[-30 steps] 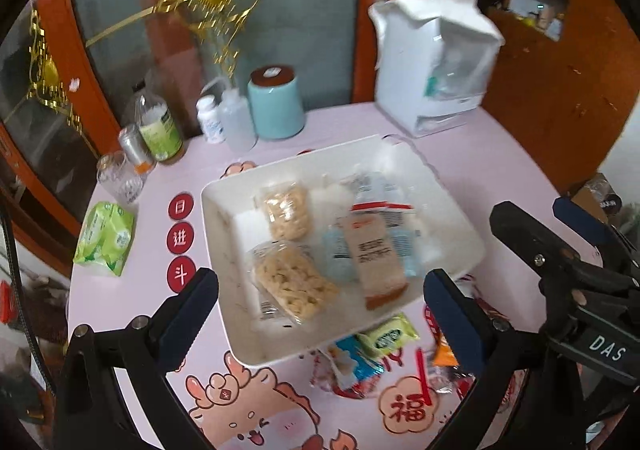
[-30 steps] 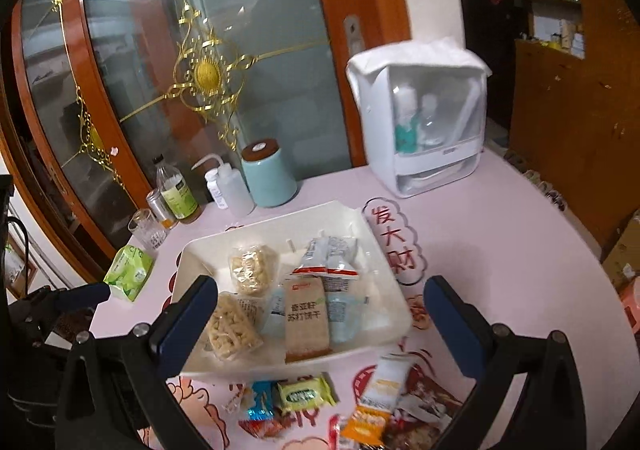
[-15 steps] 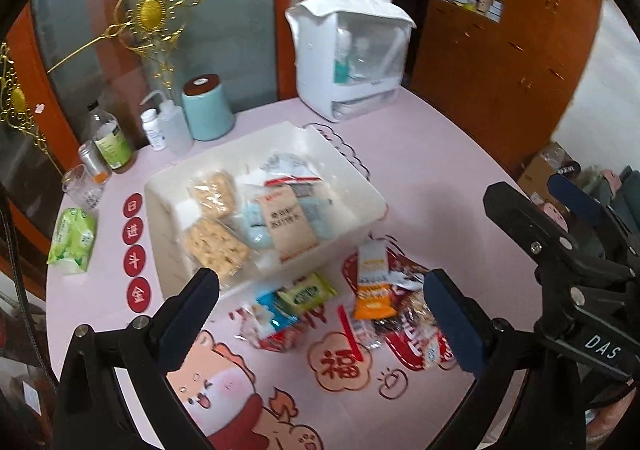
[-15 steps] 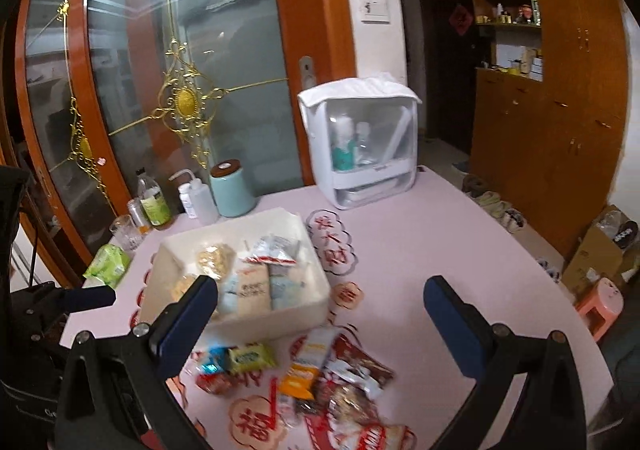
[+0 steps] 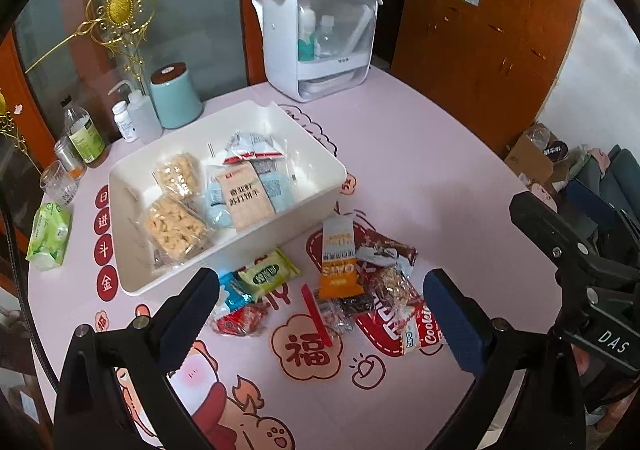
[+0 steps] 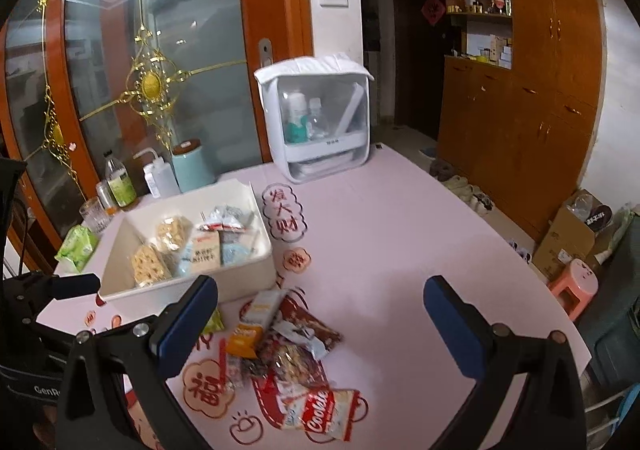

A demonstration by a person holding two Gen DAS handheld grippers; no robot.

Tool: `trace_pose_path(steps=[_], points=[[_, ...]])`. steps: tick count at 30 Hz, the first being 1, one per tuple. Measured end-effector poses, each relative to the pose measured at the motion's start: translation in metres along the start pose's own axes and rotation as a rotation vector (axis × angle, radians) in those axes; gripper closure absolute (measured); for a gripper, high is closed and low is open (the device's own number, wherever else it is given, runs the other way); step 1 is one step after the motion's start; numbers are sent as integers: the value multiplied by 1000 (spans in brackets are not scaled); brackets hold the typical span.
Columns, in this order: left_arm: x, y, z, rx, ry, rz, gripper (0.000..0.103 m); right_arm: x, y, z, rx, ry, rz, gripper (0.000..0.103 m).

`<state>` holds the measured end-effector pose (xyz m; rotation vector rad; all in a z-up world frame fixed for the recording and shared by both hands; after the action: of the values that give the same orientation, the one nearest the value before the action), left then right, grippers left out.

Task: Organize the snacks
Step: 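Grasp the orange OATS bar with the left tool while the right tool grasps the clear nut bag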

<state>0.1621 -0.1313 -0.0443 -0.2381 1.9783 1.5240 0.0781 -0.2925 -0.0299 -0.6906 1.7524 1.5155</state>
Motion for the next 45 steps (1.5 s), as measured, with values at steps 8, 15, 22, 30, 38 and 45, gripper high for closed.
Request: trace_pose_path(steps=[8,15,22,30,38,45], points=[[22,-25,-9,-34,-36,42,1,33,-19,-7,-6,-9,96,0],[41,-53,-13,-58,-62,87,1,63,-41,-18,-35,-27,190,1],[48,-77,-7,-62,-32,139,1,95,-62,-26,-108,-72,293,7],[51,-99,2,-61,-5,191,1,111,-86,-18,-193,-81,331,8],[30,-129,-1,-39,-24,212,9,120,-119,-9,-266,-61,369,15],[10,-165,-8,-13,-34,258,19,120,-139,4,-340,-26,377,16]])
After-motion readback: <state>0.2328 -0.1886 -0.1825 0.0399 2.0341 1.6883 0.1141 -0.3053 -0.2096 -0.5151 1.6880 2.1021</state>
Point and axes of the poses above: each gripper's, at about its wrist camera, not at the fingertips, and y roughly against the way its jaws point, z to its left, x to its underside, the point moved 2 cm from there along -y, roughly the way its jaws point, and after that the axes turned 8 degrees about y, right-handed, at the moved point
